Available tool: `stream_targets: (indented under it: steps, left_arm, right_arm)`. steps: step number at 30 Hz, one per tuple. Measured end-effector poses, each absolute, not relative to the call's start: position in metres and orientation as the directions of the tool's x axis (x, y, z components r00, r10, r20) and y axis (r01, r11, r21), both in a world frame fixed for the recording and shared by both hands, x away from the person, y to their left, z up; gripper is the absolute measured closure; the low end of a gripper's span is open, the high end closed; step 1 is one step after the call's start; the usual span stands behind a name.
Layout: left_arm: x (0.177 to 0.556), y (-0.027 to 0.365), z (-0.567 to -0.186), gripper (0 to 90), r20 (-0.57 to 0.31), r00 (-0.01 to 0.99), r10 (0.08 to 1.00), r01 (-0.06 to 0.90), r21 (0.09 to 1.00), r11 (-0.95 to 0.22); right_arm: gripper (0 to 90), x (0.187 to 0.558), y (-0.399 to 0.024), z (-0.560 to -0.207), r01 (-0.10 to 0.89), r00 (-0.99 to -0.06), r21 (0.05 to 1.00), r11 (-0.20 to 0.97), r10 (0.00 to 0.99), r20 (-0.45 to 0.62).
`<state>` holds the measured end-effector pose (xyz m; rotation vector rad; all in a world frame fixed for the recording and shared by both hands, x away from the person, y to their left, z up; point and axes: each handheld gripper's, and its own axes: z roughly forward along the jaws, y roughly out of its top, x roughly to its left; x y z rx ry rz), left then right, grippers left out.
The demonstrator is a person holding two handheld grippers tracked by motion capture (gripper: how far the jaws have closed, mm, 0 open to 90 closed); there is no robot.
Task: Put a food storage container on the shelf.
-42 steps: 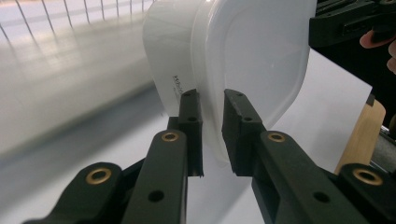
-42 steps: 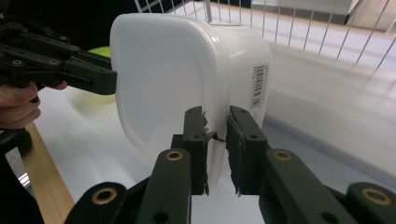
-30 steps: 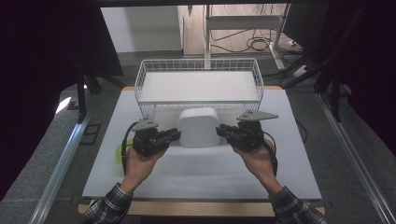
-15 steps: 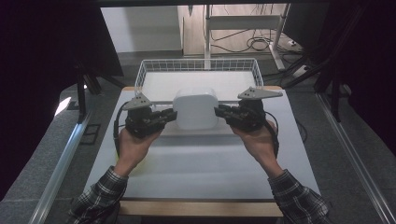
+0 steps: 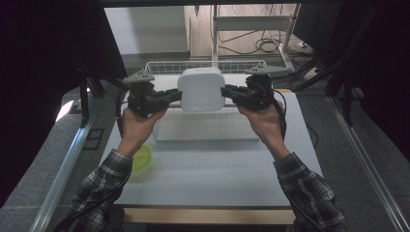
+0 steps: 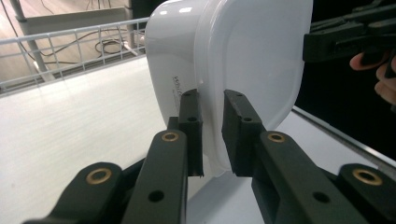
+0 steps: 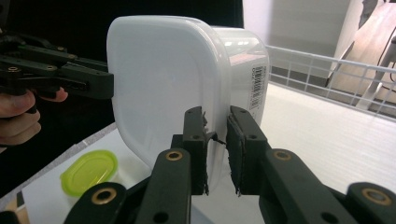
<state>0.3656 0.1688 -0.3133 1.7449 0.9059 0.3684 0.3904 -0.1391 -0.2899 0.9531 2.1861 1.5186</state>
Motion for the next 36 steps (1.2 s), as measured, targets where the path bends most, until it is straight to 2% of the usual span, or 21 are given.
stream_targets:
  steps: [18, 24, 36]
  left_arm:
    - [0.409, 0.162, -0.317, 77.0, -0.235, 0.645, 0.727, 0.449, 0.887, -0.112]
    - [0.416, 0.162, -0.317, 67.9, -0.247, 0.642, 0.725, 0.45, 0.888, -0.096]
    - [0.432, 0.159, -0.319, 59.2, -0.262, 0.628, 0.733, 0.46, 0.884, -0.078]
  right_arm:
    - [75.4, 0.432, -0.141, -0.296, 0.418, -0.679, 0.892, 0.173, 0.711, 0.18]
    - [70.1, 0.44, -0.139, -0.296, 0.432, -0.684, 0.886, 0.166, 0.701, 0.202]
    - [58.6, 0.45, -0.127, -0.297, 0.427, -0.667, 0.884, 0.191, 0.727, 0.165]
